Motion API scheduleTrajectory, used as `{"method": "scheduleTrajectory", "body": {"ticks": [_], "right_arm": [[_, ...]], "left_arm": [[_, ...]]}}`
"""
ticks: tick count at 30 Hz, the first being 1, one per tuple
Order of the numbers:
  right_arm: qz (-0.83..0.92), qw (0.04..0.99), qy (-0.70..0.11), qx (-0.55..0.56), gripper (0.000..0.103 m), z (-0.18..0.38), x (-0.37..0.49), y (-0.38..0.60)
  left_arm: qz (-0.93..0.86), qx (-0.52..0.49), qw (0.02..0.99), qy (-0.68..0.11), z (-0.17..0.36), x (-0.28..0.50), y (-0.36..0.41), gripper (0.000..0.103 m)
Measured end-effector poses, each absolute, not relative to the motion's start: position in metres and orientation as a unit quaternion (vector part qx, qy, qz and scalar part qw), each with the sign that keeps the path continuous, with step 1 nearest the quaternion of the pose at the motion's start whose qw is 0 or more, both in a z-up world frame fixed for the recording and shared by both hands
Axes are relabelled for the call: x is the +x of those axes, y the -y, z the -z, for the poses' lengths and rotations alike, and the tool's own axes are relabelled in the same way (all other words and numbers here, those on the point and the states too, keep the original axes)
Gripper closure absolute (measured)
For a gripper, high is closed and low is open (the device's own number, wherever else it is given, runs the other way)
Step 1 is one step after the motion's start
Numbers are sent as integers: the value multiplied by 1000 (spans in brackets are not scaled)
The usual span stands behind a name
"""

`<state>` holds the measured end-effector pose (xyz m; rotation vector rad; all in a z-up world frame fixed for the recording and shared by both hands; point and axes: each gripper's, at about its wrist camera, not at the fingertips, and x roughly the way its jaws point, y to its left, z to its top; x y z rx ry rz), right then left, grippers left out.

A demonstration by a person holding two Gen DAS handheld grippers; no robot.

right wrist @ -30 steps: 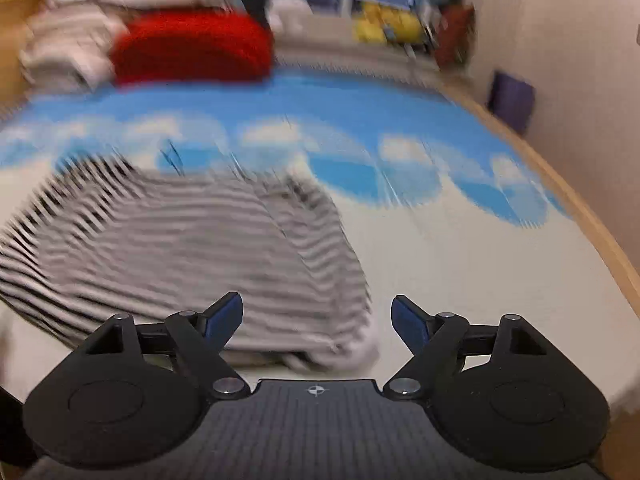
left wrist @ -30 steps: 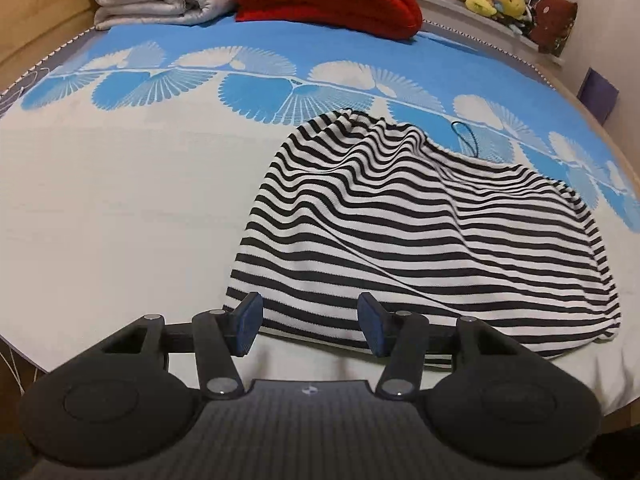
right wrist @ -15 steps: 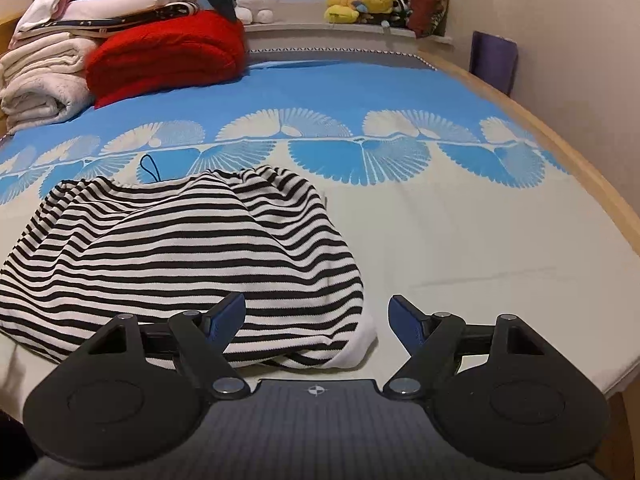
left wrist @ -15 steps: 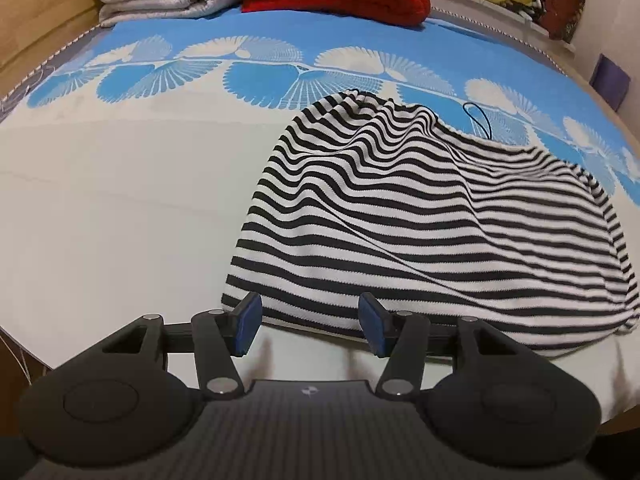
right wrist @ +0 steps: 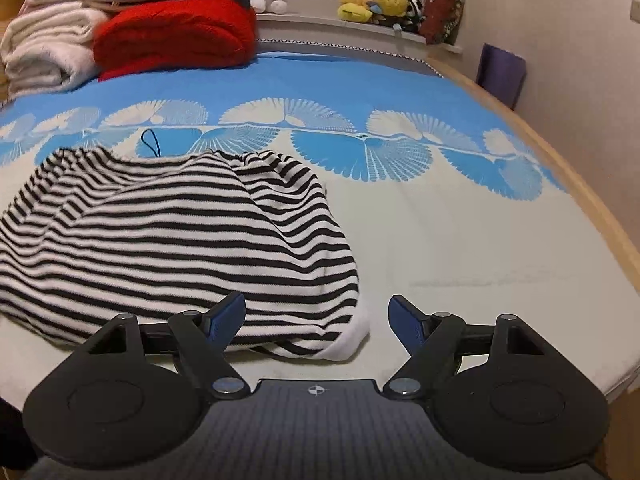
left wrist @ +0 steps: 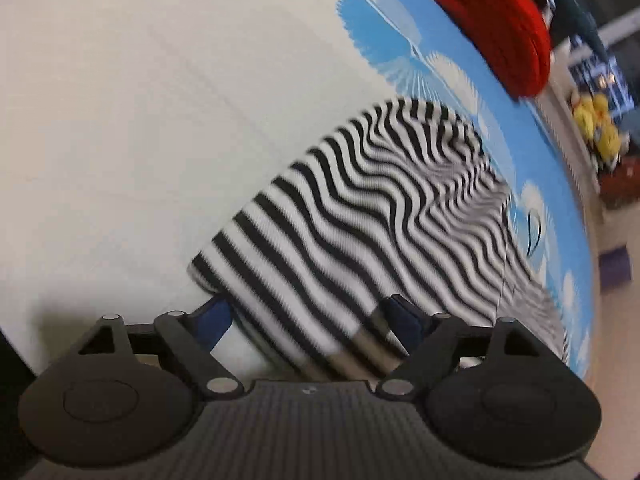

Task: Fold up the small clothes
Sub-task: 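Grasp the striped bundle edge with the left gripper and lift it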

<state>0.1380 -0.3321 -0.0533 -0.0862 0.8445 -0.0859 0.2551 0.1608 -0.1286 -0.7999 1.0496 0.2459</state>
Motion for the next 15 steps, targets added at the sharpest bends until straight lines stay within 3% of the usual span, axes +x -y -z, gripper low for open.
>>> {"method": "scheduleTrajectory", "body": {"ticks": [4, 6, 8, 15], "right_arm": [[52, 906, -417, -42, 23, 55, 138, 333], [57, 906, -419, -38, 23, 54, 140, 333], [62, 905, -418, -37, 23, 52, 141, 331], [60, 908, -412, -46, 23, 45, 147, 311]], "left_arm": [[-132, -397, 776, -472, 130, 264, -166, 20], [-135, -390, 779, -471, 128, 268, -167, 56], [-124, -399, 778, -469, 129, 269, -169, 82], [-96, -320, 830, -447, 102, 264, -160, 88]]}}
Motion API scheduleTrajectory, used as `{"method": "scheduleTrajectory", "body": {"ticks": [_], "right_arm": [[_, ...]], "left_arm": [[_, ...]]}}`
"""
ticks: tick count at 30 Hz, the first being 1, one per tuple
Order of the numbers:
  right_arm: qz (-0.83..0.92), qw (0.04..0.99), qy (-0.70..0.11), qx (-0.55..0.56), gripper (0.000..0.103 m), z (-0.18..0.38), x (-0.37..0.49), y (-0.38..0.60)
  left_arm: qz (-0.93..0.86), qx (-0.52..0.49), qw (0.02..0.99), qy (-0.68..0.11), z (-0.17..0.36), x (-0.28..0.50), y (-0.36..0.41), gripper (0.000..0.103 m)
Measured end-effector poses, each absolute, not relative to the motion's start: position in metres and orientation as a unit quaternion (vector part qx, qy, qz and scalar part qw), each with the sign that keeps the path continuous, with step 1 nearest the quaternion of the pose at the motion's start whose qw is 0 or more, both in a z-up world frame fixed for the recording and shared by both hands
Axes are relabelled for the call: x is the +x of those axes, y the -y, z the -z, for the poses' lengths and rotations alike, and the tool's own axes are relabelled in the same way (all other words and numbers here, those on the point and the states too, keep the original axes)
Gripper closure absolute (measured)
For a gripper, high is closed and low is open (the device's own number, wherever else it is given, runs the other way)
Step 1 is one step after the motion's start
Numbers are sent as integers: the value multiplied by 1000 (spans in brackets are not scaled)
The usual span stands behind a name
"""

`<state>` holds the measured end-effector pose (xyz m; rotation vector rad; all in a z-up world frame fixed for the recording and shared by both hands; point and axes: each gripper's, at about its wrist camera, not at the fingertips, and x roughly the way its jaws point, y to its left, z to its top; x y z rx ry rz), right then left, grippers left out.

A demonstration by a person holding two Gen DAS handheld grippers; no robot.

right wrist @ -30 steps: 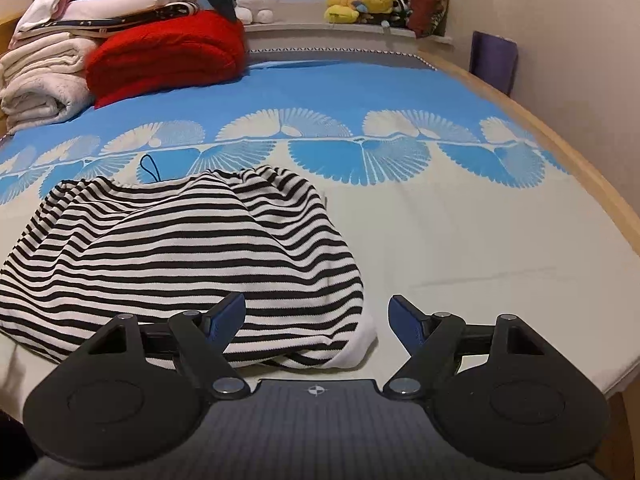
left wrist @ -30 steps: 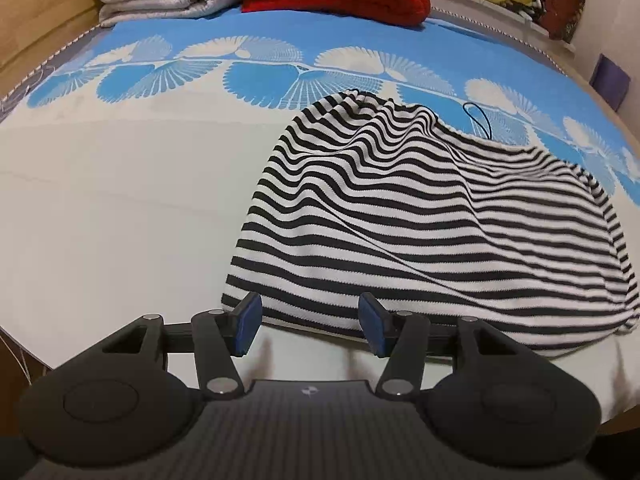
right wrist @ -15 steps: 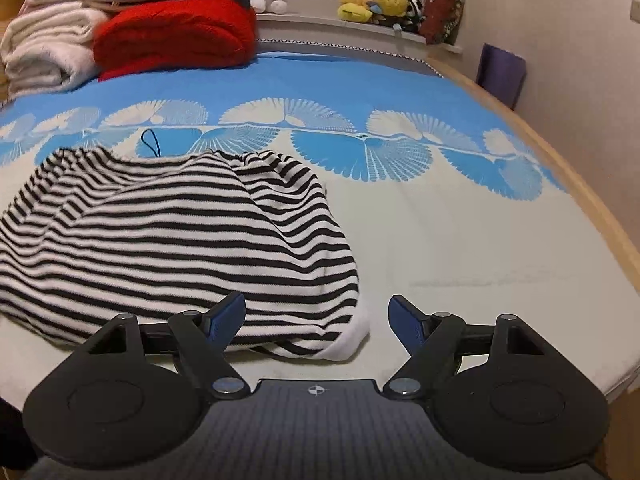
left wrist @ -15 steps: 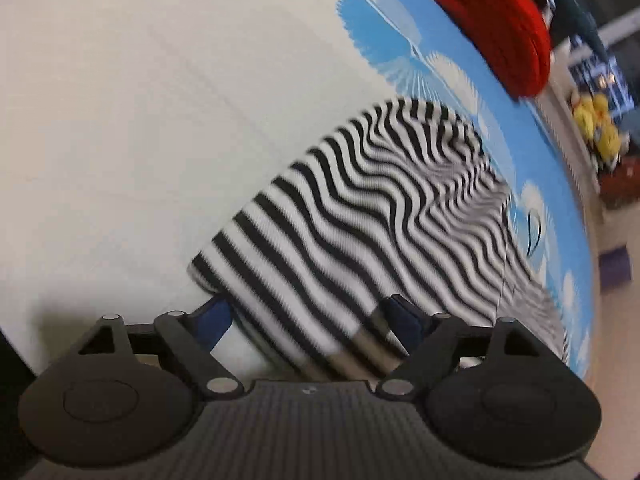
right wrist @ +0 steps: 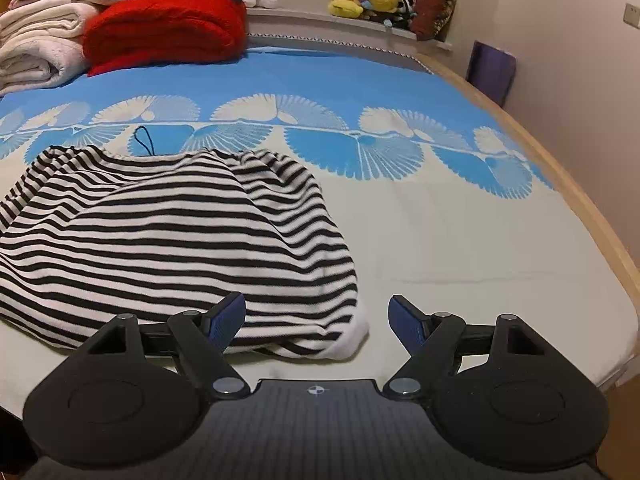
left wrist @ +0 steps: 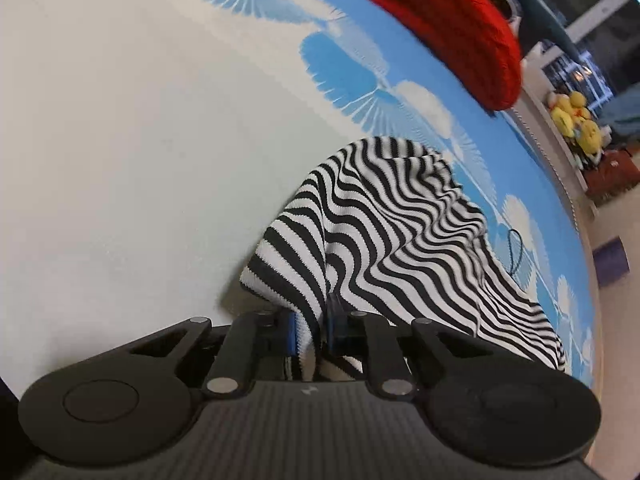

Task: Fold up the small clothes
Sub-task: 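Grasp the striped bundle edge with the left gripper and lift it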

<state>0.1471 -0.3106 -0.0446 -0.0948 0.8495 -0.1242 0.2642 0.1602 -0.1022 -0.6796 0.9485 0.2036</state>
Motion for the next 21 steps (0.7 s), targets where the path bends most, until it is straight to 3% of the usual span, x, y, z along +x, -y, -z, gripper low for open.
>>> {"method": "scheduleTrajectory", "body": {"ticks": [8, 10, 12, 13, 21], "right_arm": [[38, 935, -351, -45, 23, 4, 169, 302], [38, 944, -325, -49, 23, -11, 177, 308], [48, 950, -305, -57, 23, -21, 188, 319], [54, 951, -299, -62, 23, -23, 192, 325], [96, 935, -342, -10, 24, 6, 200, 372]], "left_arm": [[-107, -309, 826, -458, 93, 228, -183, 87], [-96, -341, 811, -465, 97, 224, -192, 81], [-112, -364, 795, -472, 104, 221, -202, 57], [-120, -371, 789, -475, 107, 221, -206, 53], [-146, -370, 783, -478, 117, 231, -201, 52]]}}
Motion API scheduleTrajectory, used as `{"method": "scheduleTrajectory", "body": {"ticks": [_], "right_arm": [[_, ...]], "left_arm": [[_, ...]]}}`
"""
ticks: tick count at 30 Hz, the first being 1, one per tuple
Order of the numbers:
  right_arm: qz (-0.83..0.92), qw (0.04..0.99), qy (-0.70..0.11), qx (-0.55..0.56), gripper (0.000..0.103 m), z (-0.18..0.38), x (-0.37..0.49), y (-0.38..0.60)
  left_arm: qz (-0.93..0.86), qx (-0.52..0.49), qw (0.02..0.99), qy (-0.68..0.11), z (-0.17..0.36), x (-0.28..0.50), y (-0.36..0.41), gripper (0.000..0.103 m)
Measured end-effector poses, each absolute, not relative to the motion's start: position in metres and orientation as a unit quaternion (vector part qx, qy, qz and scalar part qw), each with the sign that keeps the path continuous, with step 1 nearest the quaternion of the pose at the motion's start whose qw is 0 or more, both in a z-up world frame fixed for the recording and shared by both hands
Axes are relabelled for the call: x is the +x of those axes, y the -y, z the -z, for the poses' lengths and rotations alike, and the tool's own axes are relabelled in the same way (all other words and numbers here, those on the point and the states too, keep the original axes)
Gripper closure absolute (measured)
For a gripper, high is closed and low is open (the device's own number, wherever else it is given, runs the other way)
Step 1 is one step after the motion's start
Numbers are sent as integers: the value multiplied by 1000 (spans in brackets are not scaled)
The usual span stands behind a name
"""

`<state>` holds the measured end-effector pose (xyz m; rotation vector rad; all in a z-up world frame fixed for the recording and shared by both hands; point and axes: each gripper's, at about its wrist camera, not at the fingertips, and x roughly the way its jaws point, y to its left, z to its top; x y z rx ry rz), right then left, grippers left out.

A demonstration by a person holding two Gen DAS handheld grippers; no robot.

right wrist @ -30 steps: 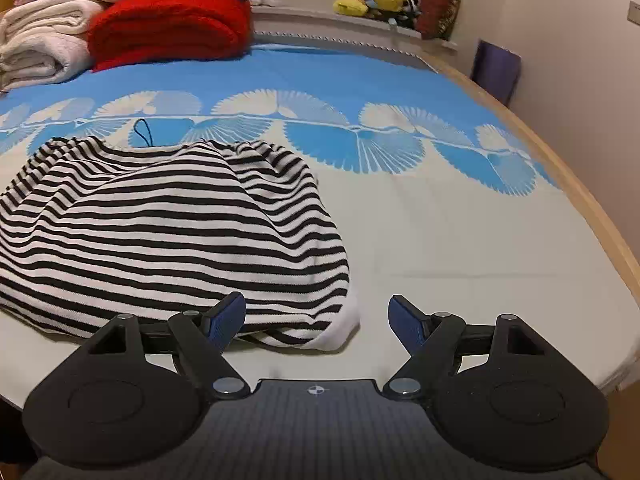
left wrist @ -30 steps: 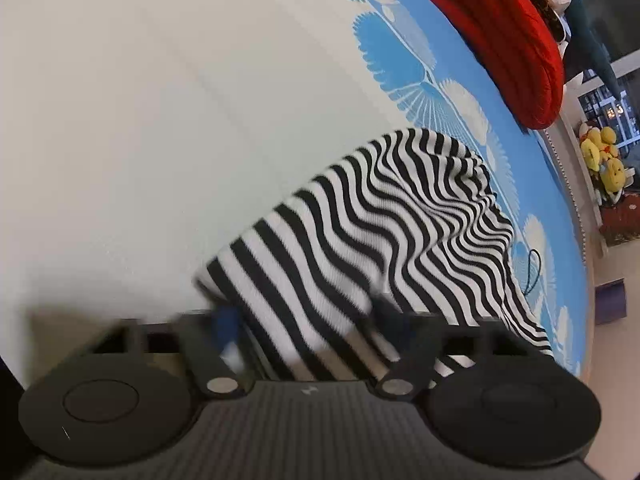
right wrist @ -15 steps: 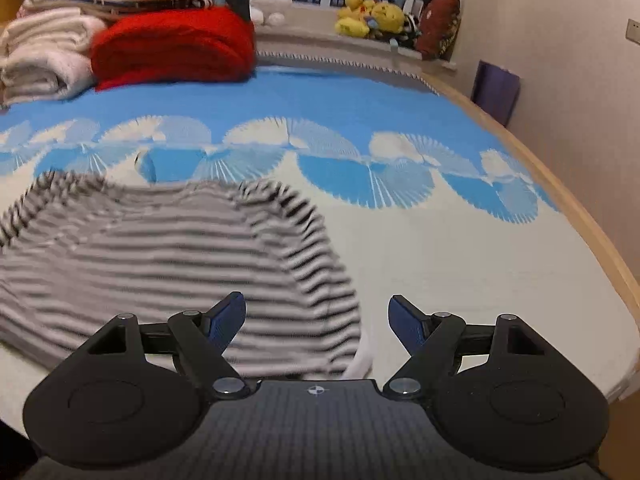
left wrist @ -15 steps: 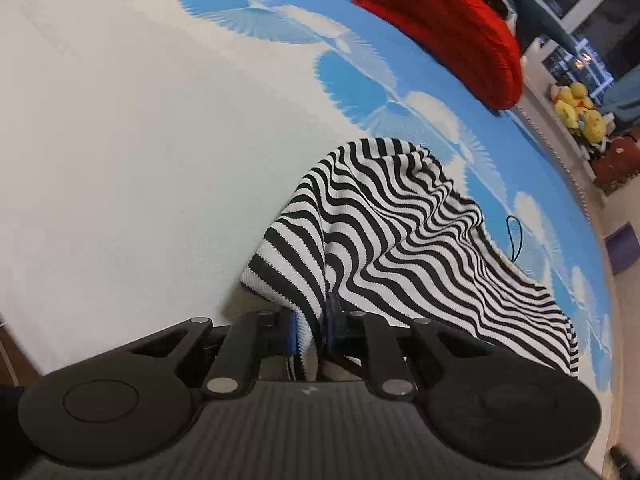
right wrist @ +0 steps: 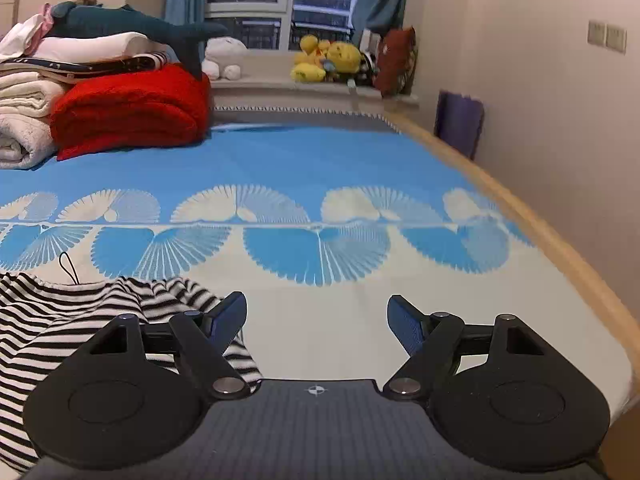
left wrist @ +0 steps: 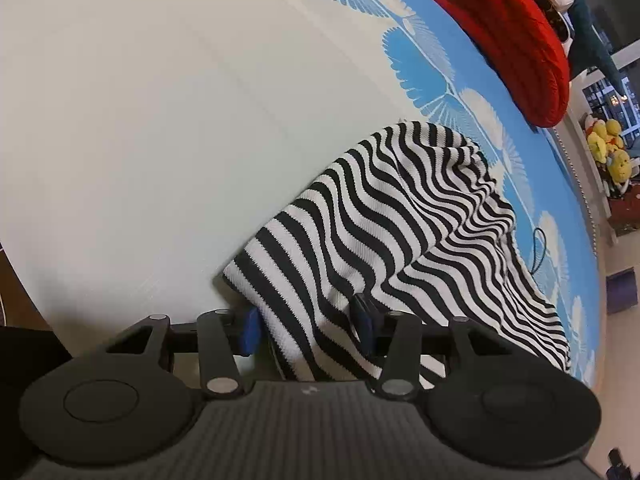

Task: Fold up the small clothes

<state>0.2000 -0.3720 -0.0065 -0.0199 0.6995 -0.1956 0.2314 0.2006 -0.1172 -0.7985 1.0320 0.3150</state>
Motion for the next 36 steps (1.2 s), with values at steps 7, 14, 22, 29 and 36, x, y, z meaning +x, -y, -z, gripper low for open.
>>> {"method": "scheduleTrajectory", "body": {"ticks": [7, 14, 22, 29, 36], "right_arm": [[84, 925, -370, -37, 24, 25, 194, 376], [81, 929, -362, -23, 24, 22, 193, 383], [93, 926, -367, 12, 24, 19, 191, 401], [96, 926, -361, 51, 24, 17, 188, 426], [108, 931, -343, 57, 24, 13, 181, 441]], "left_arm": [[-142, -302, 816, -472, 111, 242, -180, 86], [-153, -219, 845, -464, 96, 240, -154, 88], [-149, -161, 858, -465, 72, 240, -138, 89], [-118, 6, 903, -414, 4, 257, -25, 90], [82, 134, 938, -310, -16, 223, 195, 93]]}}
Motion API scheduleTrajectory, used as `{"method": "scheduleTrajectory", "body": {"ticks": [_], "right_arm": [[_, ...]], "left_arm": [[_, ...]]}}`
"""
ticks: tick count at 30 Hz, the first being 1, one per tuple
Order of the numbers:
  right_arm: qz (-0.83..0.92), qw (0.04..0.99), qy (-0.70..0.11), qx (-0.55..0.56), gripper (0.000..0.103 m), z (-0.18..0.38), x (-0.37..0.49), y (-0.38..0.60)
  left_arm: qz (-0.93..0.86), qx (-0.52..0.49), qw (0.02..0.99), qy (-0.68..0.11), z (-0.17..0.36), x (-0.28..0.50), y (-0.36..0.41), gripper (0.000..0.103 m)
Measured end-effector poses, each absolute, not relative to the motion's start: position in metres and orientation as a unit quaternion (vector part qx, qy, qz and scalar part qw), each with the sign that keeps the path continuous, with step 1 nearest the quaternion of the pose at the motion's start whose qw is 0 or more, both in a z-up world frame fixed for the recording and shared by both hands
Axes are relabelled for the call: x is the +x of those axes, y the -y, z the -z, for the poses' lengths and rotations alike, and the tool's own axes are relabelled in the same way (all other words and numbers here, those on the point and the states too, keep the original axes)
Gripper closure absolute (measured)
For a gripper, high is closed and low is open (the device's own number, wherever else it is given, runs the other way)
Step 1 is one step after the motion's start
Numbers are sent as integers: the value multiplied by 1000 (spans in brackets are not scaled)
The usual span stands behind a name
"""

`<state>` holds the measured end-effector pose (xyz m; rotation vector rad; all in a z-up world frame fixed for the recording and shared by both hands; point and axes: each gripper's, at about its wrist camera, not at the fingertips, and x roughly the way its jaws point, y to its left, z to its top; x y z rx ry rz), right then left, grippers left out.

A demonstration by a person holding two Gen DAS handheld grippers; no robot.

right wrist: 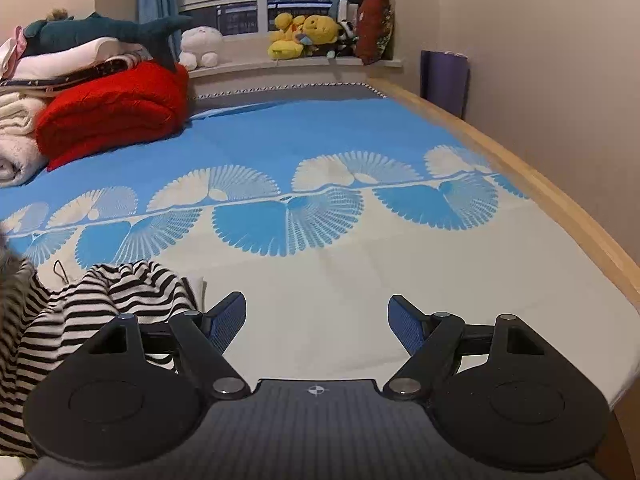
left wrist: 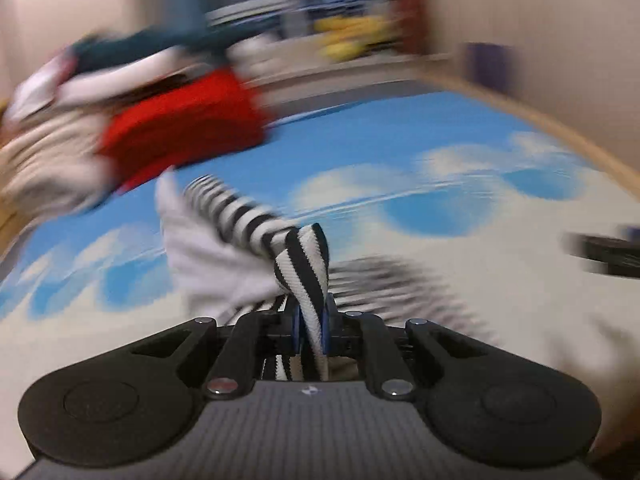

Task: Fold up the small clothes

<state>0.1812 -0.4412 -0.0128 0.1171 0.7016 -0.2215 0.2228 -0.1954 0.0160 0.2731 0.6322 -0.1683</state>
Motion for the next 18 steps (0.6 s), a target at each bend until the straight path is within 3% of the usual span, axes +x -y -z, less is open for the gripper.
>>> {"method": "scheduleTrajectory", "body": {"ticks": [2, 4, 5, 6, 11, 18], "right_arm": [[121, 934, -329, 74, 24, 9, 178, 449], [134, 932, -322, 95, 24, 8, 175, 459], [139, 930, -323, 106, 24, 8, 175, 465], [141, 927, -325, 120, 24, 9, 175, 470], [124, 908, -353, 186, 24, 21, 180, 488], [4, 847, -461, 265, 25, 58, 211, 468]], "left_arm": [[149, 138, 926, -318, 6, 214, 244, 88], [225, 126, 879, -400, 41, 219, 272, 64], [245, 117, 851, -450, 55, 222, 277, 60], [248, 101, 839, -473, 62, 222, 274, 60], [227, 50, 868, -438, 47, 210, 195, 60], [110, -66, 883, -452, 49, 242, 78, 61]]}}
